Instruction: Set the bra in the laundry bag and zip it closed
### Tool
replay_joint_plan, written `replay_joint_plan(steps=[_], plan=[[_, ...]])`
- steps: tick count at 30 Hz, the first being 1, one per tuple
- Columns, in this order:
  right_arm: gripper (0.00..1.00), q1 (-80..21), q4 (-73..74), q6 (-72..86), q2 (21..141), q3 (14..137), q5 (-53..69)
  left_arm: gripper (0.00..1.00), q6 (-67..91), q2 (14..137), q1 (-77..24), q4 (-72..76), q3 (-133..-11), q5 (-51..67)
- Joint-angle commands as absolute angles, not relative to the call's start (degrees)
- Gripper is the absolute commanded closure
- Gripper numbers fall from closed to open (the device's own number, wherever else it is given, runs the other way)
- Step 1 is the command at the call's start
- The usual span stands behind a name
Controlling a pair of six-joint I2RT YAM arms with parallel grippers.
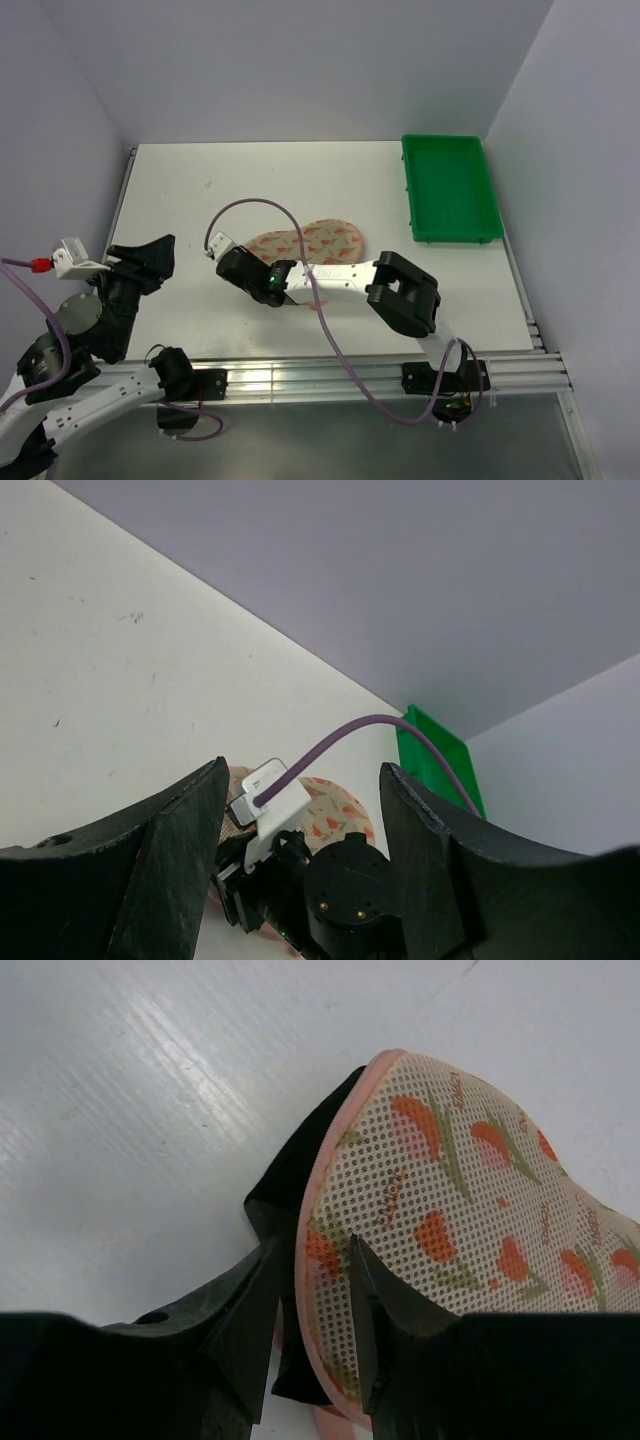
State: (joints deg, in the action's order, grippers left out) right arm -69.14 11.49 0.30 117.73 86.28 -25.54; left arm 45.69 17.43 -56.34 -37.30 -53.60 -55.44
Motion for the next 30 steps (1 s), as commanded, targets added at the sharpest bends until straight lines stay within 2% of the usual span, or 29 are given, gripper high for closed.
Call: replay_joint_plan(steps=[1, 5, 6, 8, 9, 12, 17, 21, 24, 30], plan=[[0.59, -69.6, 13.4, -2.5, 119.3, 90.0, -30.8, 0.32, 45.4, 17.5, -56.2, -37.3, -53.5, -56.6], [0.64, -69.6, 14.2, -2.7, 120.9, 91.1, -32.0, 0.32, 46.1, 18.4, -56.2, -37.9, -53.3, -56.9], [0.72, -69.6, 14.1, -2.7, 121.0, 91.1, -32.3, 0.32, 46.1, 18.5, -56.2, -37.8, -52.8, -57.0], [0.82, -69.6, 13.4, -2.7, 121.0, 91.1, -33.6, 0.33, 46.6, 18.2, -56.2, -37.8, -52.5, -57.1], [0.9, -69.6, 13.2, -2.6, 120.9, 91.1, -34.3, 0.33, 46.8, 18.0, -56.2, -37.9, -52.1, -57.1], [1.0, -69.4, 12.0, -0.4, 119.1, 90.5, -35.8, 0.34, 47.9, 17.7, -56.2, -37.4, -51.1, -56.3], [1.0, -68.5, 7.2, 4.1, 109.5, 86.1, -35.9, 0.36, 49.5, 19.2, -56.2, -33.8, -47.2, -52.1], [1.0, -65.9, 1.9, 7.2, 100.1, 77.2, -35.0, 0.42, 49.8, 25.0, -56.2, -26.3, -38.8, -49.1], [1.0, -61.4, -2.5, 11.0, 92.6, 70.3, -30.3, 0.44, 53.1, 29.5, -56.1, -22.2, -35.7, -46.7], [1.0, -49.6, -7.8, 20.6, 82.1, 62.4, -14.7, 0.5, 55.1, 29.6, -56.0, -17.8, -33.1, -40.7]])
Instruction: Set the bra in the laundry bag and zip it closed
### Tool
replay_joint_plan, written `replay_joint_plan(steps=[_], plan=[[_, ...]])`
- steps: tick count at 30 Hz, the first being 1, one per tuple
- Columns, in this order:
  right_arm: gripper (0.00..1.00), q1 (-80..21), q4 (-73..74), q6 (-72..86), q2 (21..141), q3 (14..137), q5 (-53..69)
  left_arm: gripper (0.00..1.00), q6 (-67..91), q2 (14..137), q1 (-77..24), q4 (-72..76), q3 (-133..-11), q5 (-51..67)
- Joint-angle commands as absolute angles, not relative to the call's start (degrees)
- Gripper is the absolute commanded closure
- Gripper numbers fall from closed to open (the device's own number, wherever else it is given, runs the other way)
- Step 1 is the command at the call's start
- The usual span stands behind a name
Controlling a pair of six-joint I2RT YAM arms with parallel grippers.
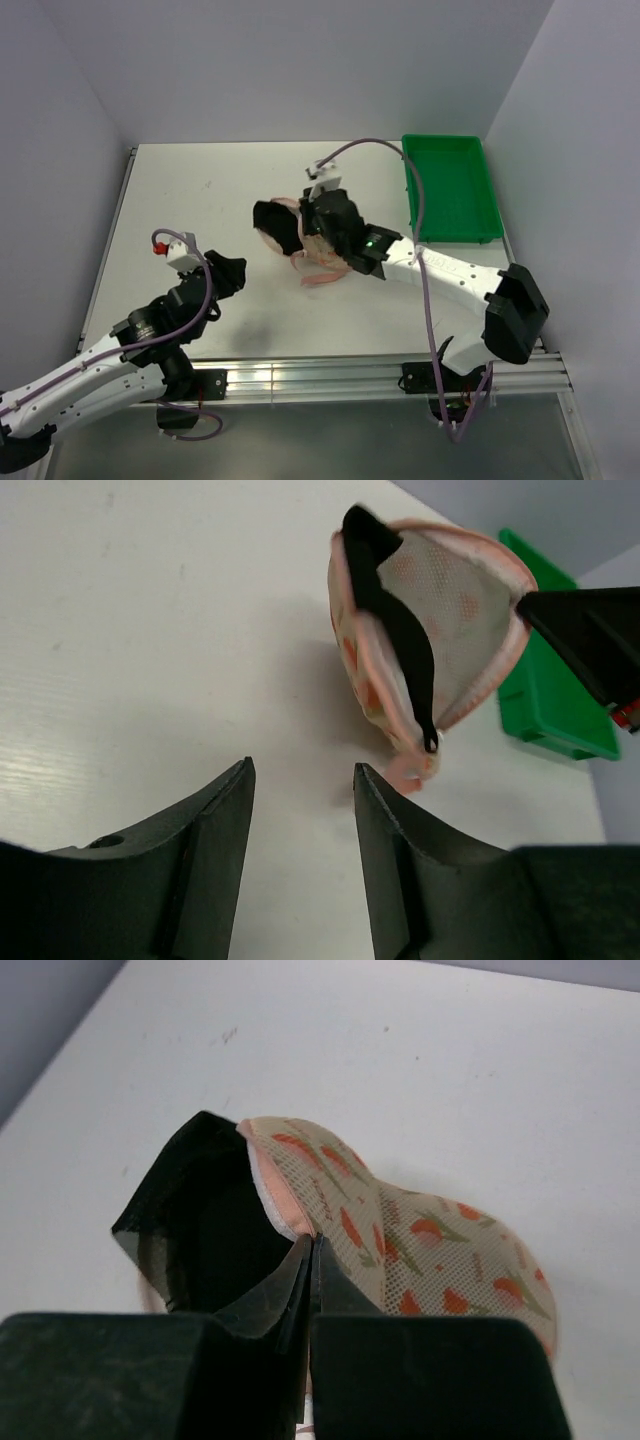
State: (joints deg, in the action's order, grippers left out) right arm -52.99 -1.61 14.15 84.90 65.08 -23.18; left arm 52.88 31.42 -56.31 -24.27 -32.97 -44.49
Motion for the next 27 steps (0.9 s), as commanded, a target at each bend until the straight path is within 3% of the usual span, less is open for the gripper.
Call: replay_joint_plan(steps=[1, 7, 12, 18, 27], plan=[[1.0, -48.5, -8.4, 22.1, 80.4, 62.0, -13.1, 0.49, 55.6, 29.4, -56.0, -17.1, -32.4, -40.0], [1.0, -46.6, -9.2, 24.0, 77.9, 60.5, -9.1, 0.36, 54.8, 32.9, -55.1, -6.9, -30.9, -33.7], [1.0, -46.3, -9.8, 25.0, 76.2, 59.2, -9.1, 0.46, 54.5, 41.0, -49.5, 0.0, -31.5, -29.4], [1.0, -45.7, -10.5, 25.6, 74.4, 58.0, -8.3, 0.6, 57.3, 43.2, -39.9, 8.5, -28.1, -16.3], [1.0, -45.6, -11.2, 26.7, 73.7, 56.9, -6.5, 0.56, 56.3, 49.0, -38.6, 20.1, -24.8, -8.4]])
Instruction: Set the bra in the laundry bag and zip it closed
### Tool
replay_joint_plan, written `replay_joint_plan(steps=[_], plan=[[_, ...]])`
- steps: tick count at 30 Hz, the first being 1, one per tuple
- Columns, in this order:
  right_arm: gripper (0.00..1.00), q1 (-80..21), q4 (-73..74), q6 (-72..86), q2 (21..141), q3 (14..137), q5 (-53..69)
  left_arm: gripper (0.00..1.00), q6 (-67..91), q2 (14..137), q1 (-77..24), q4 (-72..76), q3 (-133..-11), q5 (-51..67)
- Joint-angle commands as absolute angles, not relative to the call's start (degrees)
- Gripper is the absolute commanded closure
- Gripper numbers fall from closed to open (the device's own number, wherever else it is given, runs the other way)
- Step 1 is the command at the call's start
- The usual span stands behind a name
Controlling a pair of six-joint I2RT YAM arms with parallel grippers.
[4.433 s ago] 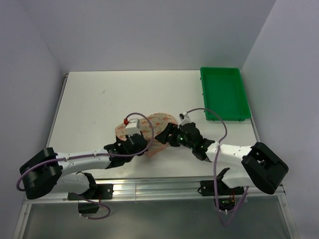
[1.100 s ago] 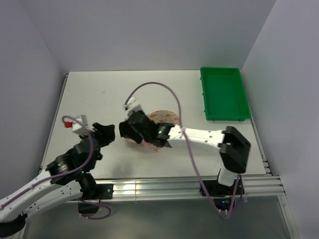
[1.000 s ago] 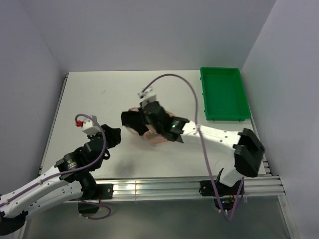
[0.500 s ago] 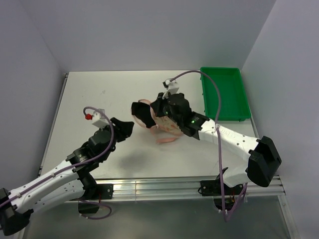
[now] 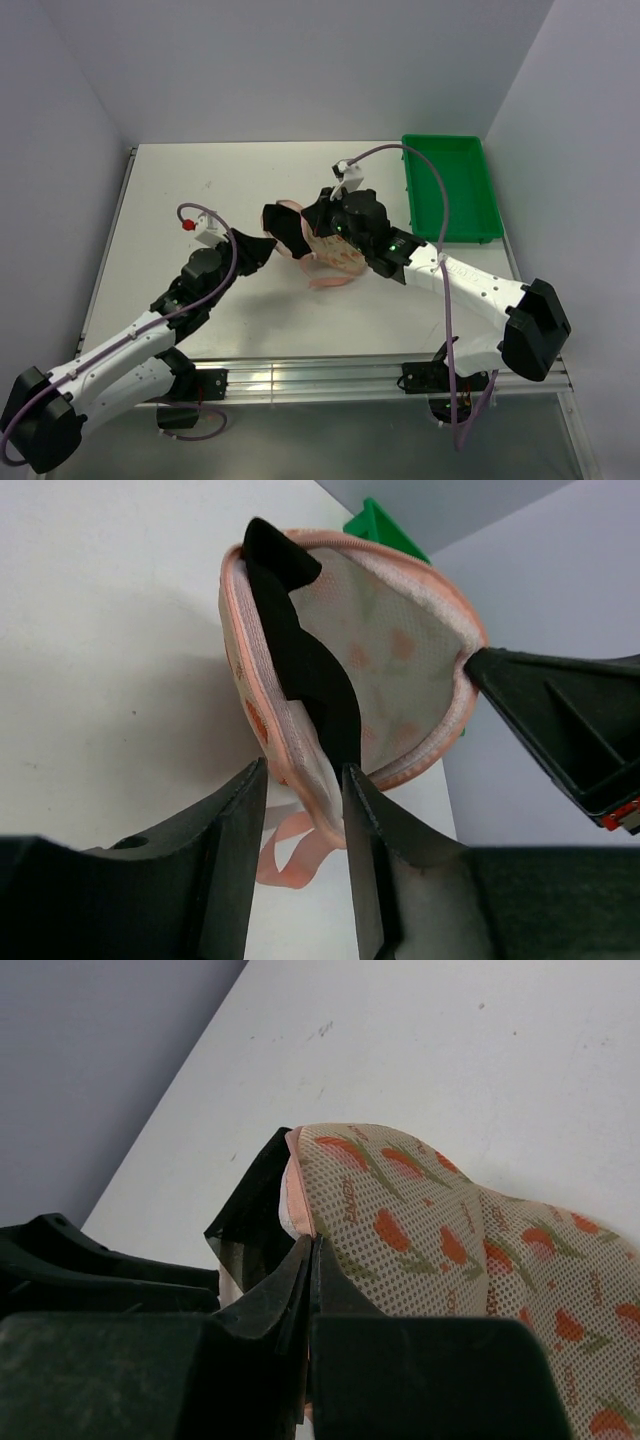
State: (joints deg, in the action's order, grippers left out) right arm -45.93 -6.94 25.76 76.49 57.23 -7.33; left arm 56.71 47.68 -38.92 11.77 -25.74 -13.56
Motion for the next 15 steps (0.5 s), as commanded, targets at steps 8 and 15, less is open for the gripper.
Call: replay_joint_plan(steps=[8, 15], plan=[[1.0, -45.5, -11.2, 26.6, 73.7, 56.8, -6.8, 0.94, 56.2, 50.3, -38.5, 20.9, -24.5, -10.7], [1.0, -45.1, -6.7, 25.2, 73.0, 62.0, -6.4, 1.0, 53.3, 48.4, -38.5, 17.7, -31.0, -8.4]])
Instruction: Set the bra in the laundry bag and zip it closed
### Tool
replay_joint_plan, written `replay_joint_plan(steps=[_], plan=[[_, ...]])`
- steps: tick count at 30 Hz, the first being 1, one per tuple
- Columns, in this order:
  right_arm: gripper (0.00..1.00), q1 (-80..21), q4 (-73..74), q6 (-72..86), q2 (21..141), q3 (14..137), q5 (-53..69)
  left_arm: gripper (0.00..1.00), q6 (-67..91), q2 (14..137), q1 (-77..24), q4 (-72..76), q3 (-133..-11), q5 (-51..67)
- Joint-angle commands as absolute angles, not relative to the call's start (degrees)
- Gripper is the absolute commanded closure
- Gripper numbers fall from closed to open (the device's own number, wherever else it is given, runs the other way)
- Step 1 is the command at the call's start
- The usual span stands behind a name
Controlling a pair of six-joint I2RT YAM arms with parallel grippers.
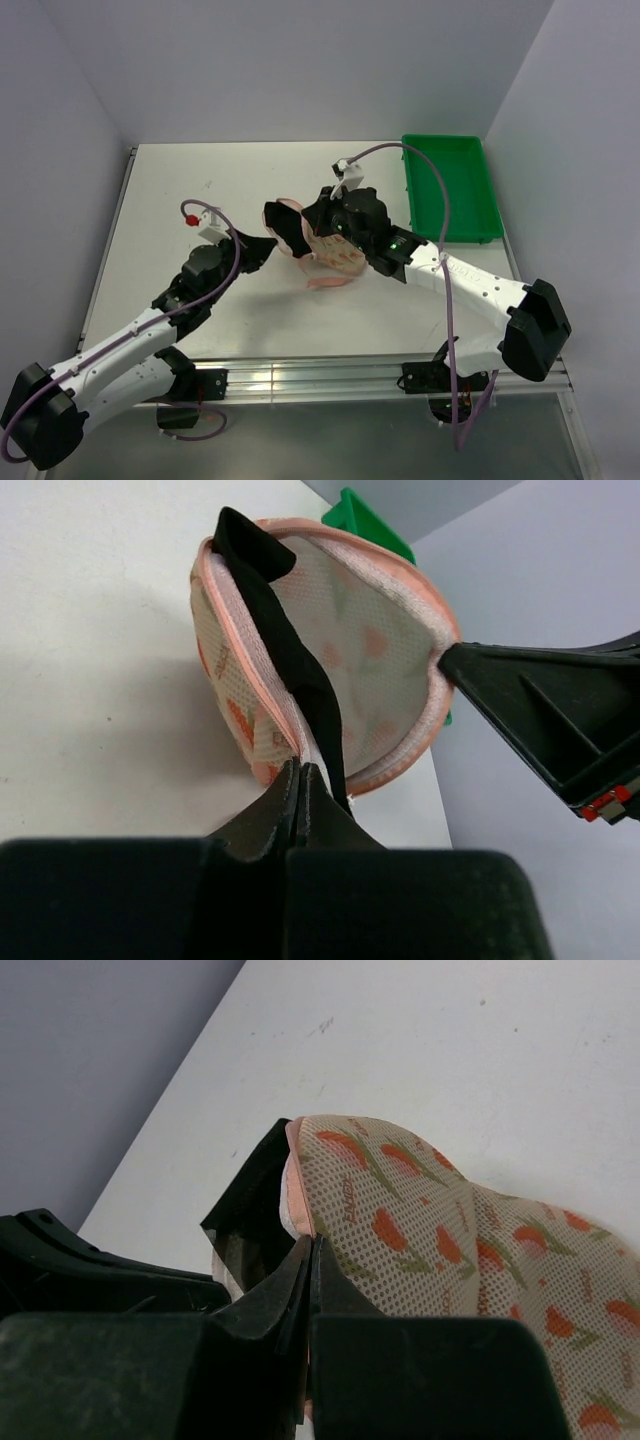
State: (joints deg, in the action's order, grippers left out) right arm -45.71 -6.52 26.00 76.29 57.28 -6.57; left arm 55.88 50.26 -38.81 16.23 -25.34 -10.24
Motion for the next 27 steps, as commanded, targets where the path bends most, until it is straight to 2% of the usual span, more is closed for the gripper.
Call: replay_joint_plan(steps=[1, 3, 6, 7, 8, 9, 11, 13, 15, 18, 23, 27], plan=[[1.0, -45.2, -4.5, 25.1, 72.1, 64.1, -5.8, 1.0, 52.9, 48.3, -38.5, 15.2, -35.3, -6.8], [1.0, -45.2, -3.6, 26.2, 69.1, 63.6, -5.5, 1.0, 51.4, 48.1, -38.5, 13.1, -40.7, -5.5], [1.0, -44.6, -3.2, 26.6, 72.8, 64.5, -4.8, 1.0, 49.1, 51.8, -37.6, 11.6, -44.7, -7.2], [1.0, -43.5, 2.8, 26.9, 75.2, 66.3, -4.6, 1.0, 50.1, 53.0, -36.6, 10.7, -46.0, -5.1], [1.0, -43.5, 2.6, 26.3, 74.3, 66.5, -4.7, 1.0, 50.5, 53.6, -36.5, 12.6, -46.8, 2.1], [1.0, -43.5, 0.7, 25.8, 72.3, 64.3, -5.3, 1.0, 50.3, 53.8, -37.3, 14.0, -48.3, 2.7], [1.0, -43.5, -2.7, 24.5, 66.8, 63.5, -8.2, 1.0, 46.0, 53.7, -42.1, 10.7, -50.2, -5.4], [1.0, -43.1, -1.3, 22.0, 65.8, 64.6, -10.2, 1.0, 47.6, 54.1, -41.7, 9.6, -48.1, -7.2], [1.0, -42.0, 4.3, 20.8, 67.8, 68.3, -11.1, 1.0, 49.4, 55.2, -40.7, 14.0, -44.4, -2.8], [1.0, -41.0, 4.4, 19.8, 67.5, 69.8, -10.5, 1.0, 50.3, 56.3, -41.2, 16.8, -43.9, -1.4], [1.0, -41.1, 6.2, 19.4, 69.4, 72.9, -8.5, 1.0, 50.0, 55.1, -42.0, 14.4, -43.8, -5.3], [1.0, -44.7, 4.1, 20.0, 73.6, 68.1, -7.6, 1.0, 51.1, 52.0, -42.0, 13.4, -36.3, -9.0]])
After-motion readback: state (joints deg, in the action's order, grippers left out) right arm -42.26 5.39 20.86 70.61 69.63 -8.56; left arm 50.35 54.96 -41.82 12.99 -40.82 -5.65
